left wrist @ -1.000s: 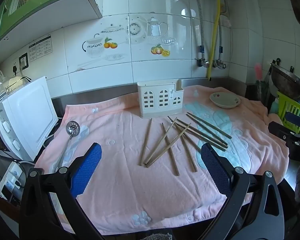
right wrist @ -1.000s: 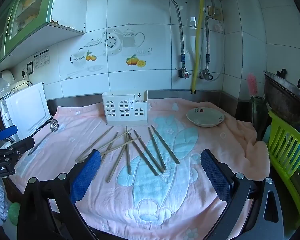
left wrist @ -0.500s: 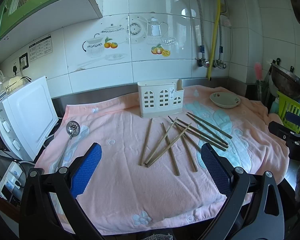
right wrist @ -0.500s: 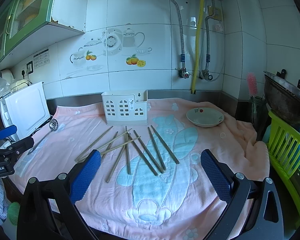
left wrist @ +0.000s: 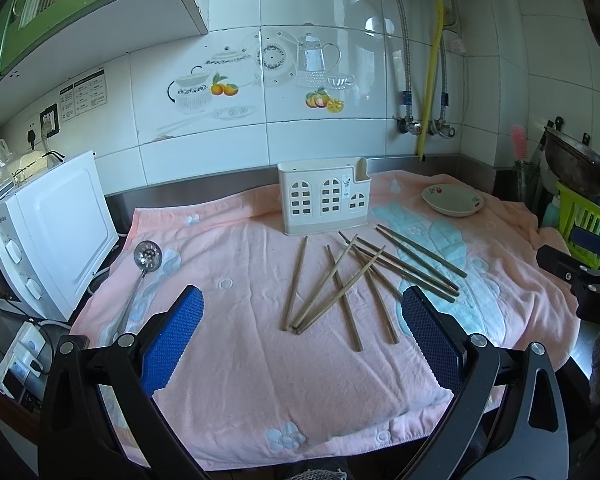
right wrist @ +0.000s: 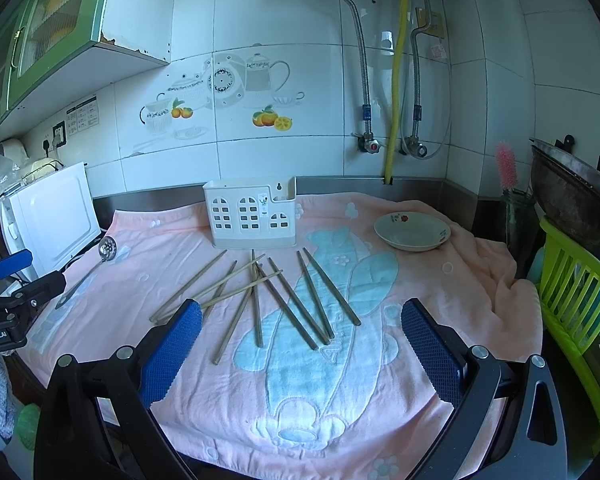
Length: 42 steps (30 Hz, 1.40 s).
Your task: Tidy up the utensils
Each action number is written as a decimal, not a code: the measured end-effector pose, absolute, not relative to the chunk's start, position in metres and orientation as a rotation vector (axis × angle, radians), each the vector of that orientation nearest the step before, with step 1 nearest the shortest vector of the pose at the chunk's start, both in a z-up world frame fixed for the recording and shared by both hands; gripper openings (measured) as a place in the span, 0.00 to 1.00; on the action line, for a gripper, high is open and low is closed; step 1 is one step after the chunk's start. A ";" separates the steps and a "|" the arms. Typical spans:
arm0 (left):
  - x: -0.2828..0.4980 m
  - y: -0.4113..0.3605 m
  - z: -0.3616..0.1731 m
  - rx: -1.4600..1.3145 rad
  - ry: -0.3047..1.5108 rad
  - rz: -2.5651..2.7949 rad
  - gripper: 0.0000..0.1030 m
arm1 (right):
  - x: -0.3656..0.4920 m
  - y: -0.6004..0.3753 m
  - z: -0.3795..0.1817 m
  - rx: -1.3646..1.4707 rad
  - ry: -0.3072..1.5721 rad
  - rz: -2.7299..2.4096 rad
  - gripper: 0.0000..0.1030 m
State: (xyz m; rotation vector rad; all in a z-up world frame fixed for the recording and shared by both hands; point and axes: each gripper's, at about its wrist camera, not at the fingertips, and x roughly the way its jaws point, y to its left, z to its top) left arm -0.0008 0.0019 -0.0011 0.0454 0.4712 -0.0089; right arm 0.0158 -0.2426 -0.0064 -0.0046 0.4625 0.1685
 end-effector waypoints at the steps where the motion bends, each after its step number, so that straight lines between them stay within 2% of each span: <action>1: -0.001 0.002 -0.001 0.045 0.472 -0.009 0.95 | 0.016 -0.243 -0.007 -0.006 0.463 0.167 0.94; 42: 0.027 0.009 -0.016 0.034 0.531 -0.007 0.95 | 0.040 -0.238 -0.018 0.000 0.505 0.183 0.94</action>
